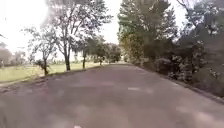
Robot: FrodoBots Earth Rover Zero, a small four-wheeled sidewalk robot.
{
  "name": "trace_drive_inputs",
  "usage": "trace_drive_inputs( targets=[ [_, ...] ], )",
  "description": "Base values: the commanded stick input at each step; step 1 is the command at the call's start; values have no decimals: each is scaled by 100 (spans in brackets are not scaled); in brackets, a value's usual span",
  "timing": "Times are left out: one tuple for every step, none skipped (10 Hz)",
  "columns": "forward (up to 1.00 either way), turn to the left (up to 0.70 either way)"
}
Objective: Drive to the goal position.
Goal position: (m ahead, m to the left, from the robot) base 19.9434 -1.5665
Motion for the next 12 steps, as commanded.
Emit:
trace_drive_inputs(
  targets=[
    [100,-10],
    [100,-10],
    [100,-10],
    [100,-10],
    [100,-10],
    [100,-10],
    [100,-10],
    [100,-10],
    [100,-10],
    [100,-10],
    [100,-10],
    [100,-10]
  ],
)
